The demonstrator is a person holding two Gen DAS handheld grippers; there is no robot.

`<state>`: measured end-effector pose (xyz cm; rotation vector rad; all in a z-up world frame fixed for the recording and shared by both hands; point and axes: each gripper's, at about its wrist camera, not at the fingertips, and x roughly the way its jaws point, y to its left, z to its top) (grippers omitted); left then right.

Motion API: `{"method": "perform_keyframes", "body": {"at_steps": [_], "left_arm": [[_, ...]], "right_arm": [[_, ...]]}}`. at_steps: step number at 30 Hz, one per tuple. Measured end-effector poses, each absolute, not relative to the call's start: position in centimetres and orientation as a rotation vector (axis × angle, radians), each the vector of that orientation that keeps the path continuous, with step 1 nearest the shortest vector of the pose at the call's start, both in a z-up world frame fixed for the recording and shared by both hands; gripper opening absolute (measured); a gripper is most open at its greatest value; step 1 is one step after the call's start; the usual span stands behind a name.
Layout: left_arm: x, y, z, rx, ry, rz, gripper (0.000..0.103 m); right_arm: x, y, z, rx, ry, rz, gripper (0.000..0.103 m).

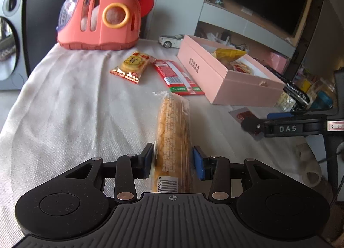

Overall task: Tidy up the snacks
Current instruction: 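Lift the bread stick and jerky packet with both tools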

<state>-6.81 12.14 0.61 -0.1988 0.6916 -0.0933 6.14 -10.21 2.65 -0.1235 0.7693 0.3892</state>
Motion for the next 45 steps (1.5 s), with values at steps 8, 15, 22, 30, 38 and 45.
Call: {"method": "perform_keyframes", "body": {"at_steps": [8,15,22,30,38,45], "left_arm": [[-7.1,12.3,0.5,-0.218,0.675,-0.083,0.043],[-7.1,12.3,0.4,-0.228,0.669,-0.084,0.043],[-7.2,12.7,0.4,-0.252,0.665,-0.089,0.043],[-7.2,13.3,0.3,-0.297,0.662,-0.098,0.043],[-7.4,13.9,0.1,-0.346,0.652,-0.109,0.043],[-7.5,14.2,0.0,-0.37,0.648,-0.116,0.042]], "right_arm": [[5.3,-9.8,2.0,-0.164,0.756,0.438,0.094],[5.5,-9.6,2.3,-0.162,0.752,0.485,0.078],[2.6,-9.7,2.9,-0.297,0.738,0.588,0.061],[1.8,-13.9,2.9,-0.469,0.675,0.342,0.082],[4.3,-14.8,3.4,0.032,0.864,0.304,0.082],[5.6,-9.8,2.5,-0.031,0.839,0.132,0.088]]}}
